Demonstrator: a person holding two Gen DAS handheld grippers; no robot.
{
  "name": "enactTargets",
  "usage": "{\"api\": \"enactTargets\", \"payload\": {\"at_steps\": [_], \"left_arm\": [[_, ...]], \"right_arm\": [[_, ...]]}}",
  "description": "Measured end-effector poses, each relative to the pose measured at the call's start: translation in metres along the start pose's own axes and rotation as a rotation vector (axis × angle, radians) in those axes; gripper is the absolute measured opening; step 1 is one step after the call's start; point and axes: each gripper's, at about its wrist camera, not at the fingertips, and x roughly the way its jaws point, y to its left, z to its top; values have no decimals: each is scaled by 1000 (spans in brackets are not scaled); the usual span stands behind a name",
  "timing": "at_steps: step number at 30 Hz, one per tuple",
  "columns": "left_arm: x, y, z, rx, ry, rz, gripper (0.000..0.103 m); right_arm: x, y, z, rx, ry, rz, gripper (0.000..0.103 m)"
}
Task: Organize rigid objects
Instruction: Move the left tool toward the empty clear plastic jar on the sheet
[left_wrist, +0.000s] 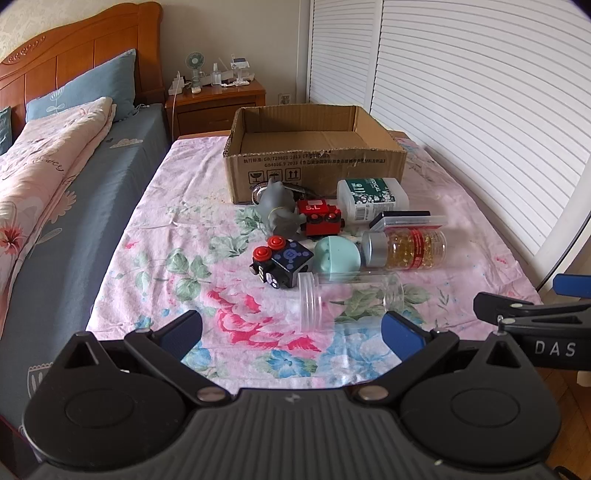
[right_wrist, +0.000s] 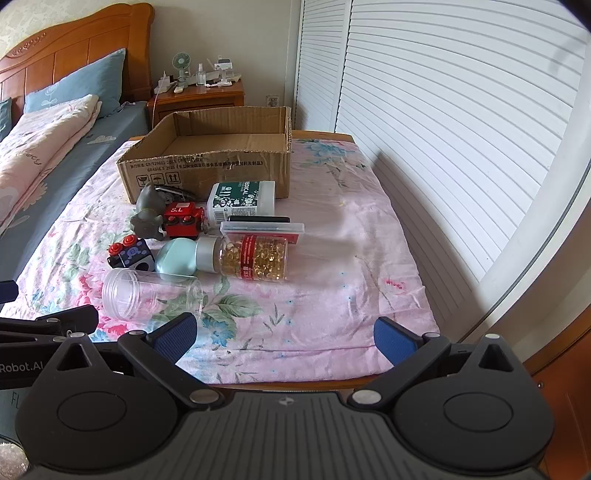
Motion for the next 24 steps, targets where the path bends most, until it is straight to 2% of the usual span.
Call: {"api": "enactTargets", "payload": {"at_steps": [24], "left_arm": [[-1,3,0,4,-7,-19,102]], "right_arm": [[-1,-1,1,-3,-6,-20,103]]}}
